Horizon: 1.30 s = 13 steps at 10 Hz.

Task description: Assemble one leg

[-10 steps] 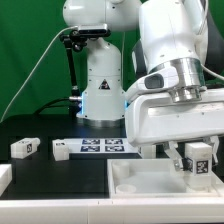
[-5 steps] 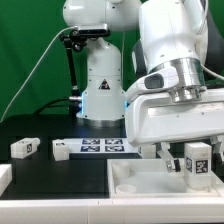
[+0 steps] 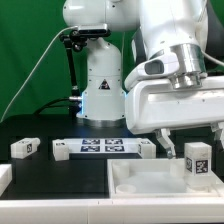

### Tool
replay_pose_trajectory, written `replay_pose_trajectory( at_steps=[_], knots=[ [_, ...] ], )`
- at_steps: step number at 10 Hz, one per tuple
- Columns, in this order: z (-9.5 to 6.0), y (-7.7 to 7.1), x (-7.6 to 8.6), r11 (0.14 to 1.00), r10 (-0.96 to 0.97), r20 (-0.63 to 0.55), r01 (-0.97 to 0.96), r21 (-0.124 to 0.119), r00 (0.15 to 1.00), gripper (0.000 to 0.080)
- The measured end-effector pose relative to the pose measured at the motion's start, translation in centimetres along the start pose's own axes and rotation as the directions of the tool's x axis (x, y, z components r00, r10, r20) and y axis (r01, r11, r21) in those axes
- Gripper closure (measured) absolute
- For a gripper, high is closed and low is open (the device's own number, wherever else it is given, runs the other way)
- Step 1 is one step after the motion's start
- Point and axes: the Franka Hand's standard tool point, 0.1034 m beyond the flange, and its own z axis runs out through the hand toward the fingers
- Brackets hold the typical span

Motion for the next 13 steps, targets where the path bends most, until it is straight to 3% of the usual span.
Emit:
replay_pose_trajectory(
  at_steps=[1,2,3,6,9,13],
  knots=[
    [0.2,0.0,-0.1,1.0,0.0,-0.008,0.0,-0.004,1.0,0.015],
    [0.6,-0.4,-0.8,1.0,0.012,0.046,-0.013,0.015,0.999,0.015],
    [0.5,-1.3,-0.9,0.998,0.032,0.163,-0.041,0.053,0.986,0.015],
    [0.8,-0.9,-0.4,0.991,0.083,0.353,-0.115,0.069,0.932,0.015],
    [1.0,0.2,0.5,0.99,0.097,0.363,-0.127,0.058,0.927,0.015],
    [1.3,0.5,-0.1,0.992,0.094,0.341,-0.118,0.052,0.935,0.015]
  ],
)
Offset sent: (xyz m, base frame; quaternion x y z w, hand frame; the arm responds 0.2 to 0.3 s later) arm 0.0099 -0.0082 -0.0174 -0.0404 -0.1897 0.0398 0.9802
